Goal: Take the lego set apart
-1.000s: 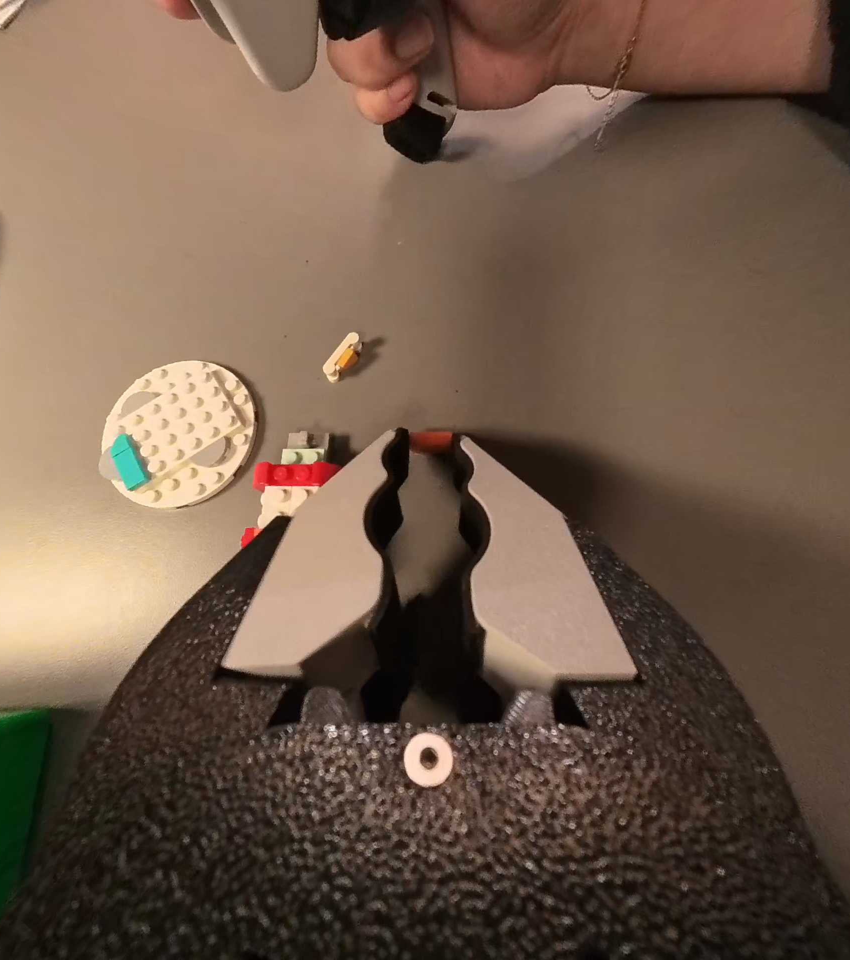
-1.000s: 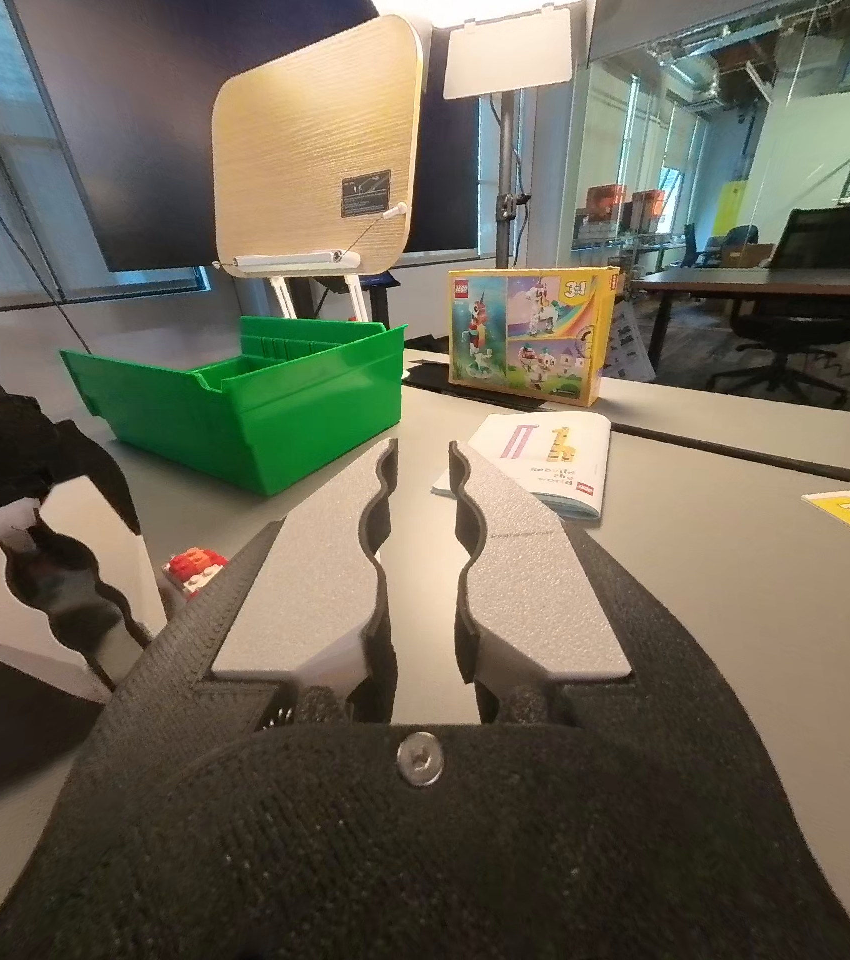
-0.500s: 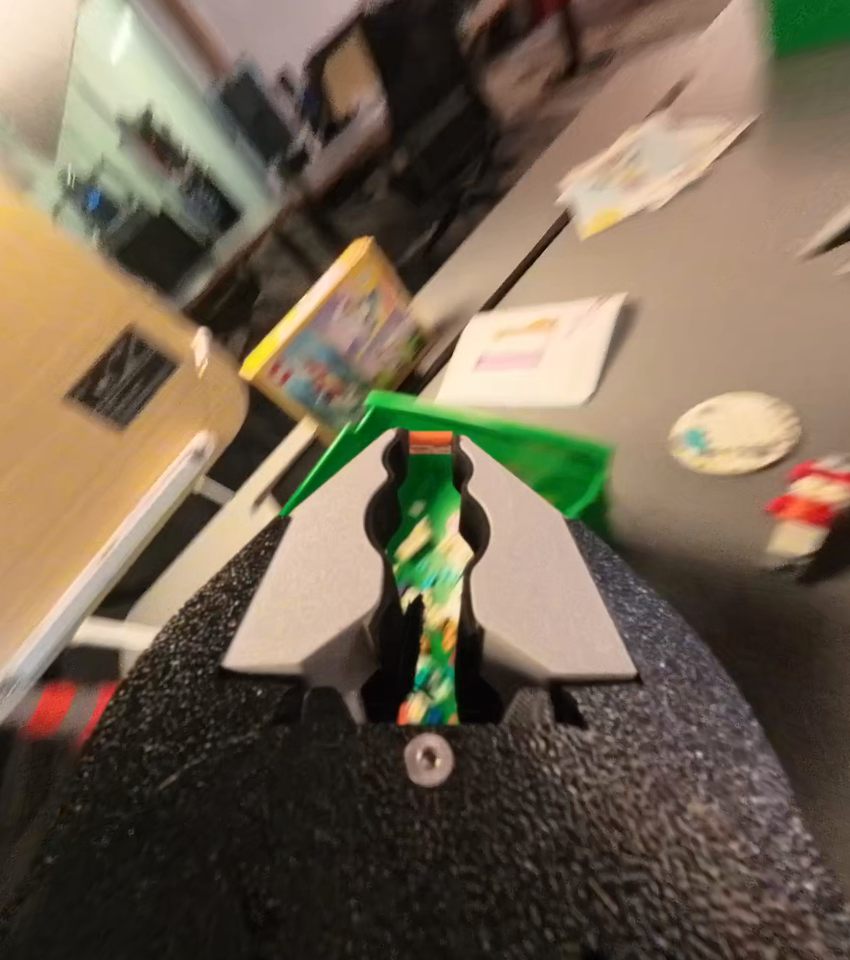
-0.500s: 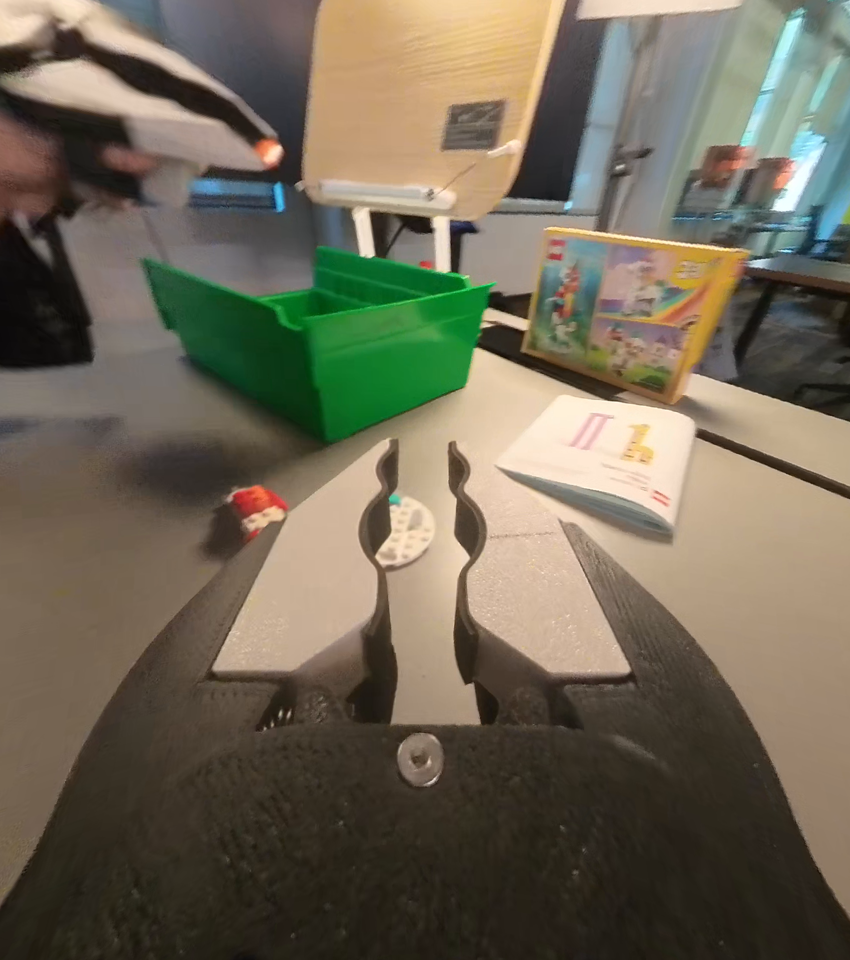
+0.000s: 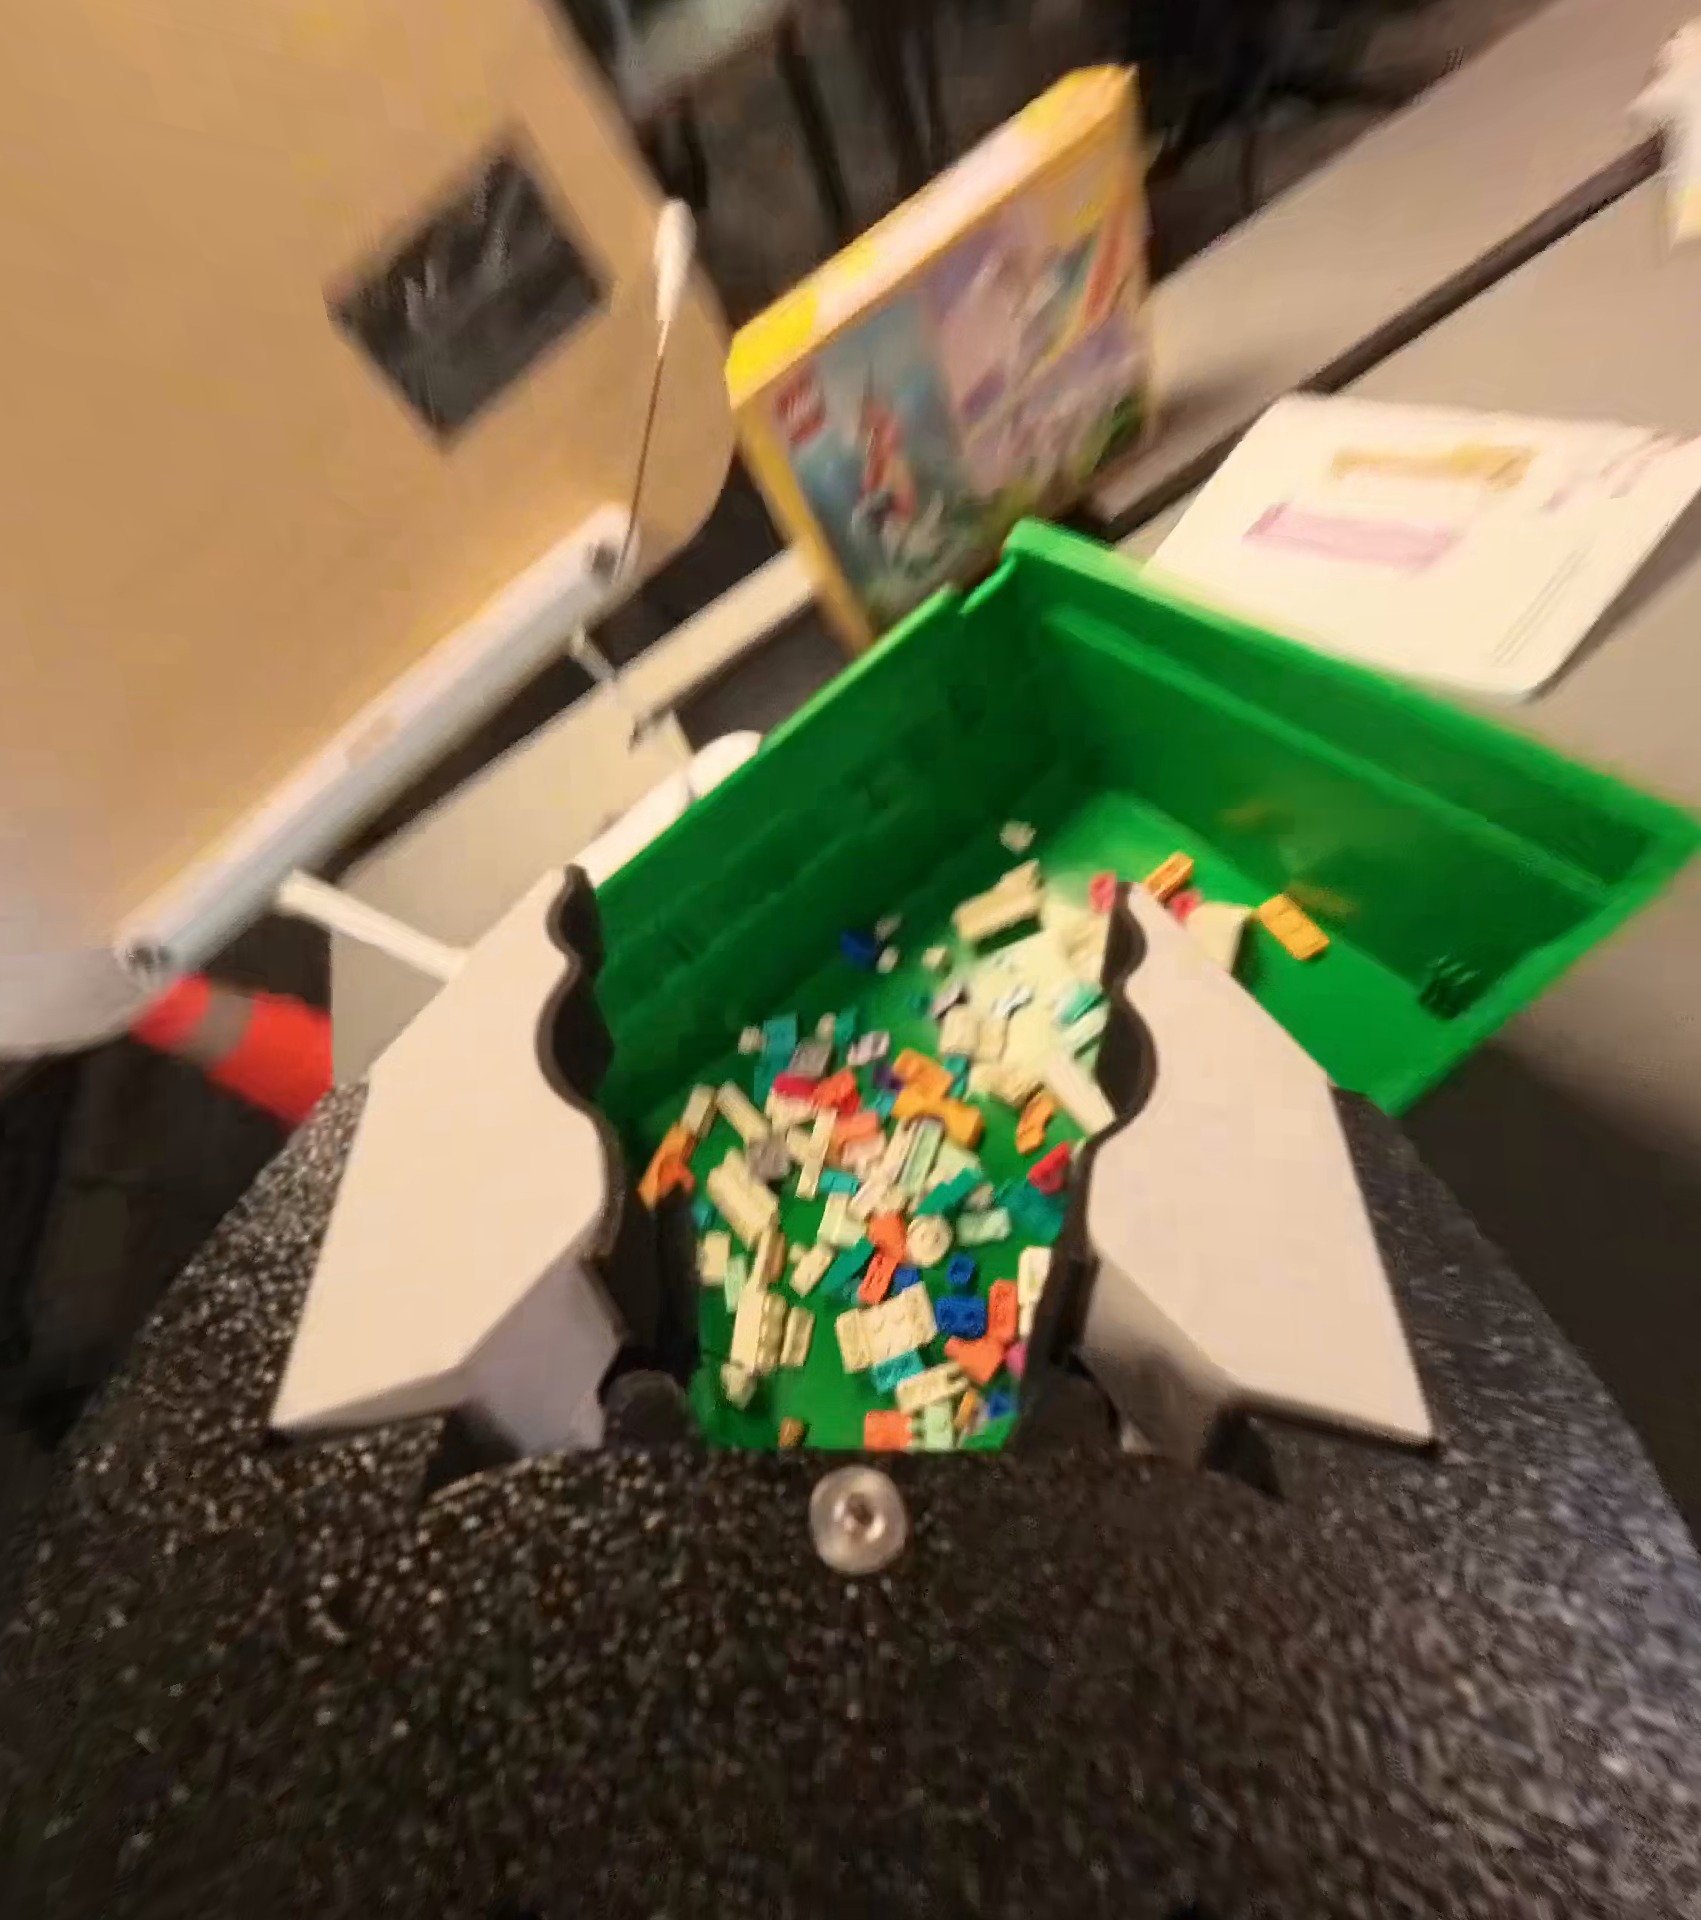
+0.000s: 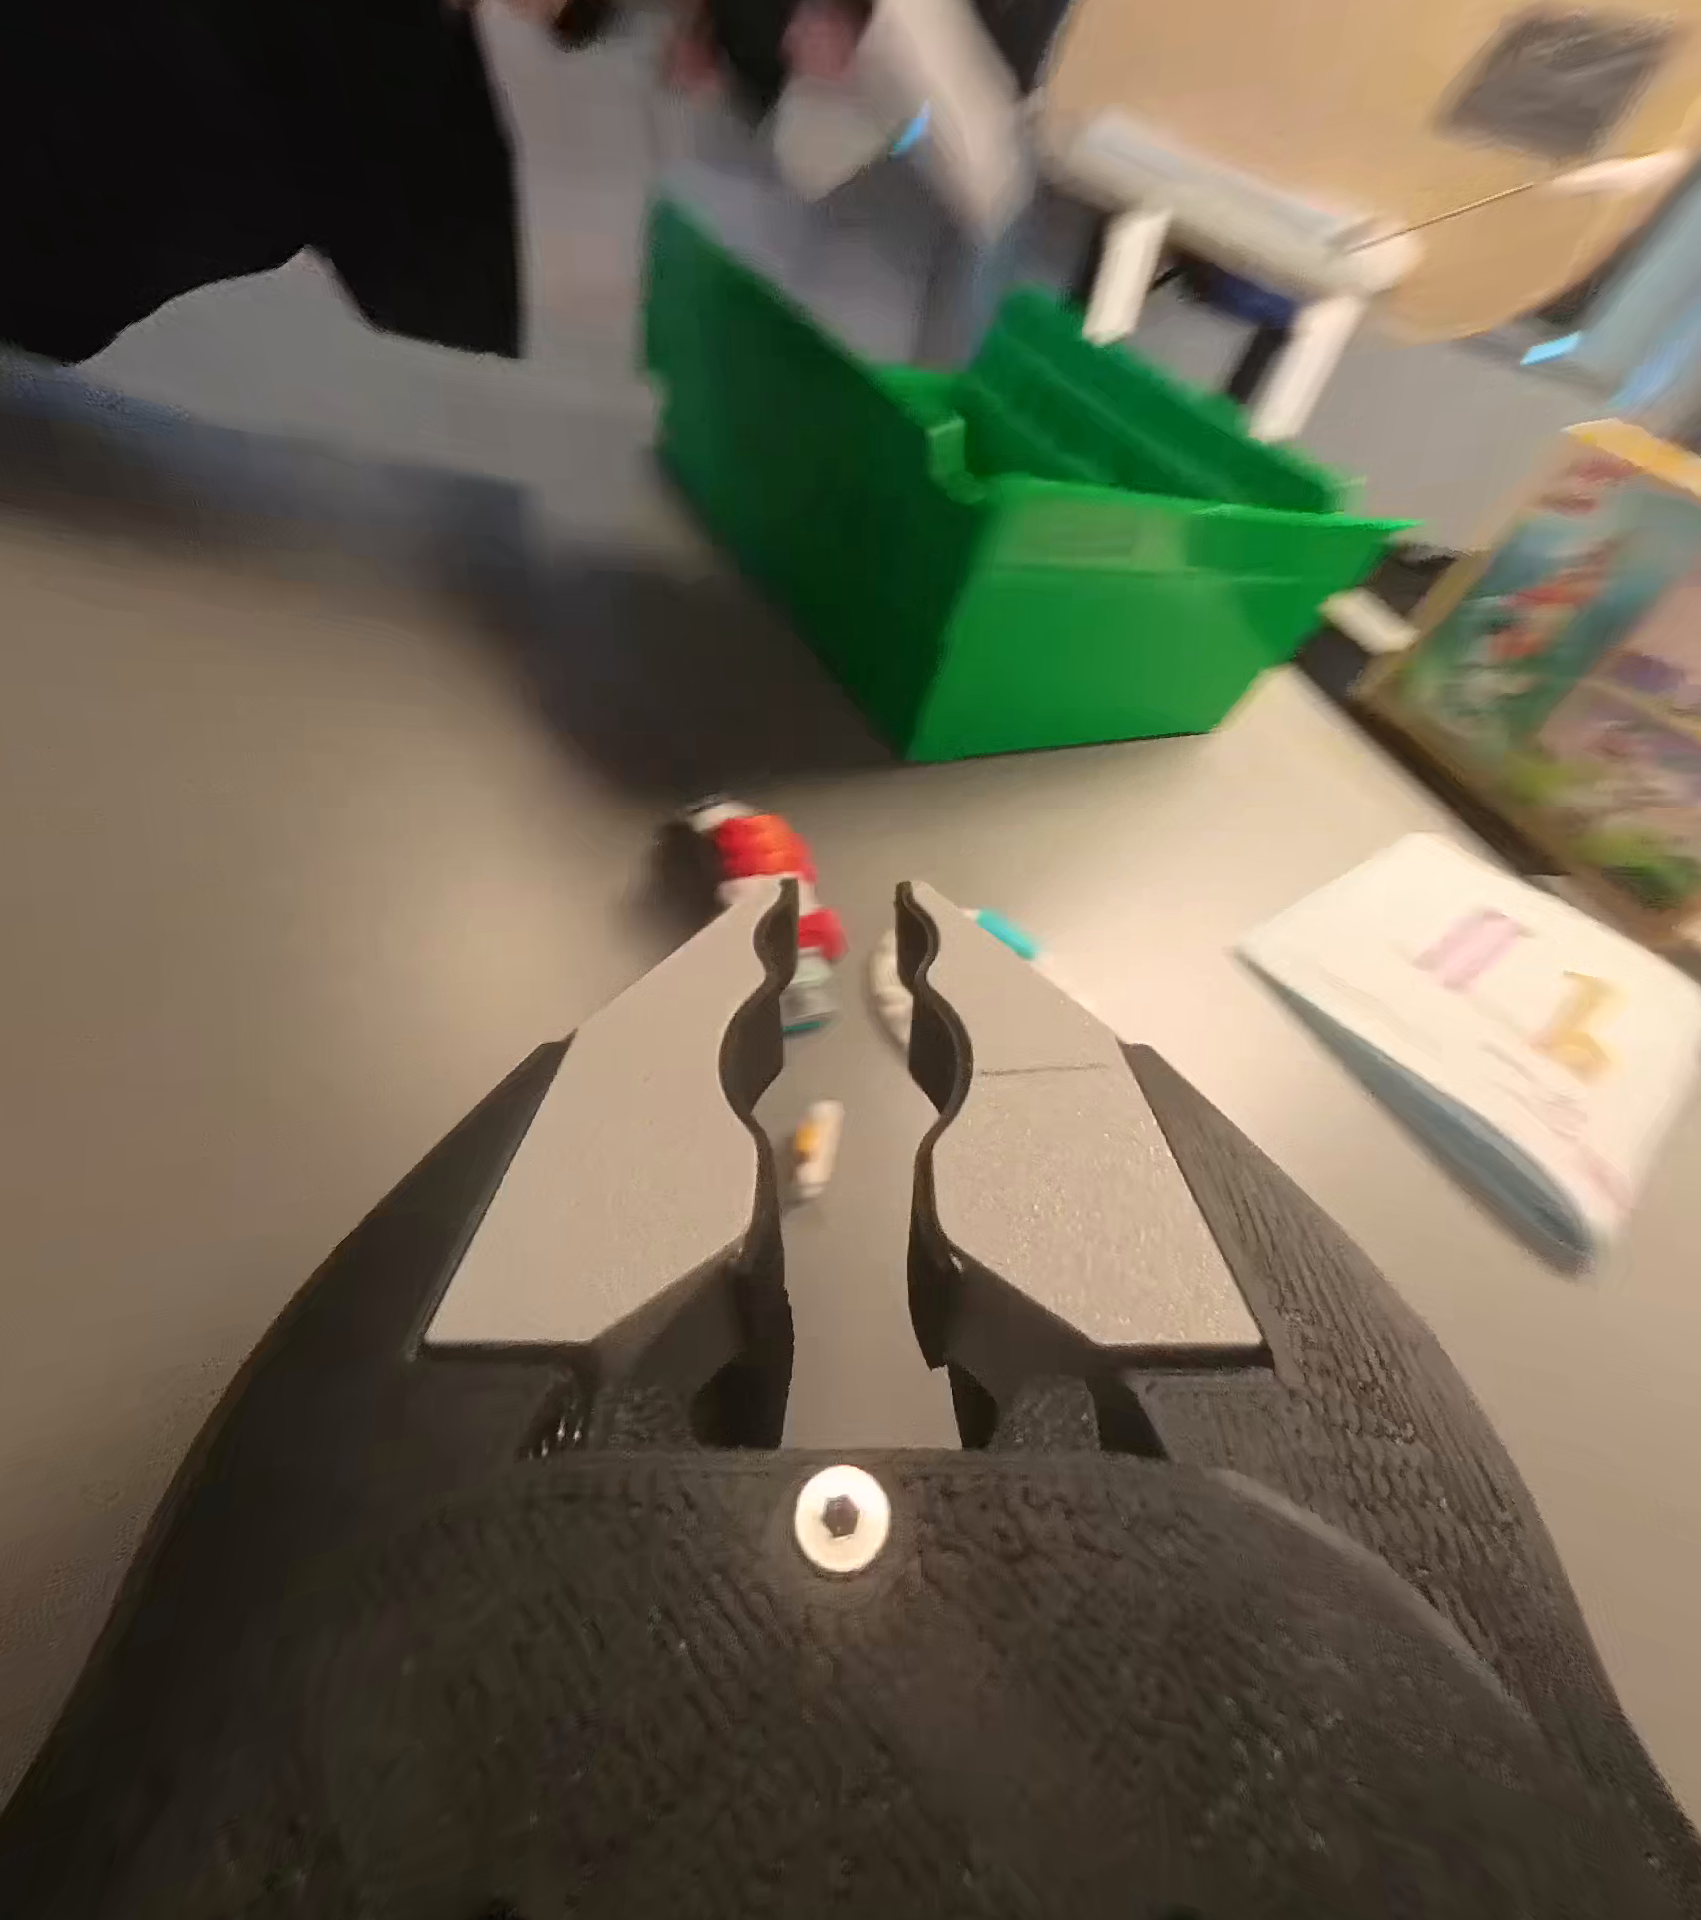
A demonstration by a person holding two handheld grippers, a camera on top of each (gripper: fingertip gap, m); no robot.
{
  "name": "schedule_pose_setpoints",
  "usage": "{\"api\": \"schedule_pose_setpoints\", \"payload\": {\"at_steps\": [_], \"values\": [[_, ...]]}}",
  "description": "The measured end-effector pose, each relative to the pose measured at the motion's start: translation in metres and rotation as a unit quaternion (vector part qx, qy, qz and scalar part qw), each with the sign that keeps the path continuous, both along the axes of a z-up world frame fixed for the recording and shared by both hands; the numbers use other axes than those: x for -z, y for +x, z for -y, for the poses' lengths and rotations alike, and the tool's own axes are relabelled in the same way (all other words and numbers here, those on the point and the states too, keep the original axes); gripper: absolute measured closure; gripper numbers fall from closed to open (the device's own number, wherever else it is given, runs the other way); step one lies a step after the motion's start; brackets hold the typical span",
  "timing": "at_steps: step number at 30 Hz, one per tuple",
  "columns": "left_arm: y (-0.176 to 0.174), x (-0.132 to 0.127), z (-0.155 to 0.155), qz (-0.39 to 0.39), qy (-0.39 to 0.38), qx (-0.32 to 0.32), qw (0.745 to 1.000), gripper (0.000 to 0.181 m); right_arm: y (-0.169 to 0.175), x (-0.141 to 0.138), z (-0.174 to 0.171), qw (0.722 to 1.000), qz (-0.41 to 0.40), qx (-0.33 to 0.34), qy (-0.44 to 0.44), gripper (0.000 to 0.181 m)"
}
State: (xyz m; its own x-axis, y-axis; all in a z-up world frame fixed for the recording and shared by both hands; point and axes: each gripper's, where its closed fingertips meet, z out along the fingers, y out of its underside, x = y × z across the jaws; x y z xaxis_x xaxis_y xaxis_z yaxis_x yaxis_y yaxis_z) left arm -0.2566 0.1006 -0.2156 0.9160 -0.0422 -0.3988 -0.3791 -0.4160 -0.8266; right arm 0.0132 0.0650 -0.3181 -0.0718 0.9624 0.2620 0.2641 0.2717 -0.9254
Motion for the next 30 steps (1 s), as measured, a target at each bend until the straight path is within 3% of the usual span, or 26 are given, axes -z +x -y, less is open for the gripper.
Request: {"api": "schedule_pose_setpoints", "payload": {"at_steps": [2, 4, 6, 8, 11, 14, 17, 20, 23, 25, 28, 30], "values": [[0.051, -0.015, 0.010, -0.031, 0.049, 0.079, 0.995, 0.101, -0.002, 0.005, 0.007, 1.000, 0.020, -0.015, -0.005, 0.162], [0.114, -0.007, 0.023, -0.041, 0.052, 0.189, 0.980, 0.119, -0.003, 0.011, 0.010, 0.999, 0.039, -0.021, -0.016, 0.158], [0.171, 0.025, 0.039, -0.030, 0.005, 0.296, 0.955, 0.125, -0.005, 0.017, 0.013, 0.998, 0.061, -0.026, -0.024, 0.154], [0.202, 0.065, 0.047, -0.015, -0.062, 0.349, 0.935, 0.120, -0.006, 0.022, 0.015, 0.996, 0.078, -0.030, -0.019, 0.152], [0.222, 0.113, 0.046, 0.019, -0.132, 0.378, 0.916, 0.114, -0.007, 0.027, 0.018, 0.995, 0.090, -0.032, 0.002, 0.152], [0.230, 0.141, 0.043, 0.050, -0.182, 0.387, 0.902, 0.115, -0.007, 0.029, 0.019, 0.995, 0.098, -0.030, 0.016, 0.152], [0.229, 0.159, 0.037, 0.030, -0.210, 0.382, 0.899, 0.122, -0.008, 0.030, 0.018, 0.994, 0.100, -0.028, 0.022, 0.152], [0.233, 0.161, 0.035, 0.031, -0.204, 0.389, 0.898, 0.136, -0.008, 0.030, 0.017, 0.995, 0.097, -0.022, 0.026, 0.153], [0.238, 0.160, 0.036, 0.008, -0.178, 0.414, 0.893, 0.153, -0.008, 0.029, 0.015, 0.995, 0.098, -0.012, 0.009, 0.153], [0.246, 0.158, 0.042, -0.022, -0.148, 0.458, 0.876, 0.154, -0.008, 0.030, 0.010, 0.995, 0.103, 0.007, -0.016, 0.152], [0.248, 0.151, 0.035, -0.153, -0.033, 0.472, 0.868, 0.155, -0.006, 0.034, 0.008, 0.989, 0.123, 0.019, -0.076, 0.152], [0.249, 0.148, 0.031, -0.260, 0.045, 0.468, 0.843, 0.155, -0.004, 0.035, 0.009, 0.982, 0.131, 0.021, -0.133, 0.152]]}}
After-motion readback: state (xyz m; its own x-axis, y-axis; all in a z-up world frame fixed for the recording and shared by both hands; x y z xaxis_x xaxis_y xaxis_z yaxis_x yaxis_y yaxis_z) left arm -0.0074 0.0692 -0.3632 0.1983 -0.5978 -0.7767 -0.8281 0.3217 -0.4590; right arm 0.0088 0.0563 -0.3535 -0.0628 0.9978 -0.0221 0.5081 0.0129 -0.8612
